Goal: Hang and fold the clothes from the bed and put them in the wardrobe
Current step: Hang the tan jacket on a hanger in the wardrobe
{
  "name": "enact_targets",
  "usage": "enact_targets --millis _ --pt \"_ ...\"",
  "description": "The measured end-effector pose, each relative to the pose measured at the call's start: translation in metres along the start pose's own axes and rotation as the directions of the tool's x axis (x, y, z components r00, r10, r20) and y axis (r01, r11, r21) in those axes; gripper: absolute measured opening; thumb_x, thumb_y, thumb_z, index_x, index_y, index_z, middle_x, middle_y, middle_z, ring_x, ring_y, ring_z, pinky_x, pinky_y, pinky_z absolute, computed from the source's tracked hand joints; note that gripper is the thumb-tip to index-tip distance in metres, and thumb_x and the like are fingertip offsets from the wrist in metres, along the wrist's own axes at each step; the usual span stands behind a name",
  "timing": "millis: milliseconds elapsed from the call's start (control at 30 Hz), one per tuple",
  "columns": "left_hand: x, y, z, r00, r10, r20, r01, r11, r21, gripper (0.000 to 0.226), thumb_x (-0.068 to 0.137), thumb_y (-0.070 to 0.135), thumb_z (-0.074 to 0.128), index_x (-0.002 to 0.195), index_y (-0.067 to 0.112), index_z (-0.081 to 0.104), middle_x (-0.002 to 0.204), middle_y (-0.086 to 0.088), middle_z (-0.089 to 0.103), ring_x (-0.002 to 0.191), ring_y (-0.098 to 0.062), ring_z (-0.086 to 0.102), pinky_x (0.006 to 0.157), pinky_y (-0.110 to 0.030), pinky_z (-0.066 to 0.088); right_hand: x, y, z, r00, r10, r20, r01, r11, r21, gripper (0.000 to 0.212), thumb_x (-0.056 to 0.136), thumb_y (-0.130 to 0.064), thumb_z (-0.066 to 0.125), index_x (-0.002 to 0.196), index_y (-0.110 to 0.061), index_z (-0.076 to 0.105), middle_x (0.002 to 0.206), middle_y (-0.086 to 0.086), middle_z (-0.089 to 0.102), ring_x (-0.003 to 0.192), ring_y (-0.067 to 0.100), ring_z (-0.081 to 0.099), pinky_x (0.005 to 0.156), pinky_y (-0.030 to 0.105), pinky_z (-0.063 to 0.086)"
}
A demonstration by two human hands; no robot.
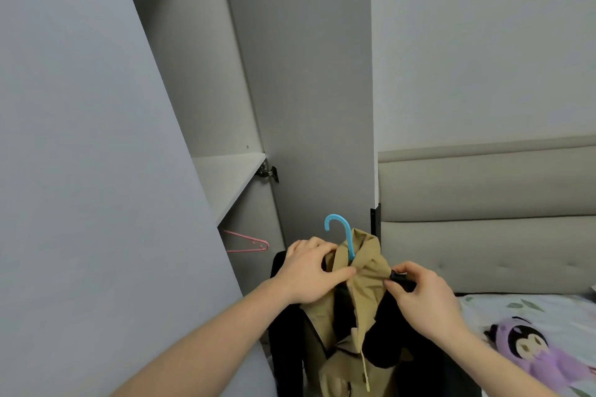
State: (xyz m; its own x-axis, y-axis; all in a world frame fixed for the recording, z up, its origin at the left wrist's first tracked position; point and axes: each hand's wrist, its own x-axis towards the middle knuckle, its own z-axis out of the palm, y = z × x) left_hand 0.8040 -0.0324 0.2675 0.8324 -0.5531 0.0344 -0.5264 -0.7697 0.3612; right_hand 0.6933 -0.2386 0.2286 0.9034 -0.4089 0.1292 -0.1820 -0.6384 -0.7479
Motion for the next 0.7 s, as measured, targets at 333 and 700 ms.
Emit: enact_targets --millis 333,700 --pt "0.119 -0.064 -0.118 0.943 -0.132 -0.307 0.191 0.967 0.17 0.037 0.093 0.034 0.059 0.128 0.024 0.063 0.142 -0.002 0.05 0.133 -0.027 0.043 0.111 -0.037 0.036 0.044 0.003 0.047 0.99 -0.005 0.144 -0.001 0.999 0.04 0.006 0.094 -0.039 0.067 0.096 -0.044 0.063 0.092 -0.029 0.064 0.082 -0.006 0.058 0.061 0.011 0.037" --pt "0.167 -0.14 -0.143 0.816 -0.55 -0.176 0.577 0.778 0.247 0.049 0.102 0.039 0.034 0.146 0.022 0.044 0.153 -0.01 0.043 0.138 -0.038 0.041 0.112 -0.048 0.038 0.106 -0.032 0.148 0.938 -0.13 0.321 0.068 0.978 0.196 0.005 0.093 -0.037 0.067 0.095 -0.041 0.065 0.092 -0.024 0.069 0.089 0.001 0.064 0.077 0.025 0.054"
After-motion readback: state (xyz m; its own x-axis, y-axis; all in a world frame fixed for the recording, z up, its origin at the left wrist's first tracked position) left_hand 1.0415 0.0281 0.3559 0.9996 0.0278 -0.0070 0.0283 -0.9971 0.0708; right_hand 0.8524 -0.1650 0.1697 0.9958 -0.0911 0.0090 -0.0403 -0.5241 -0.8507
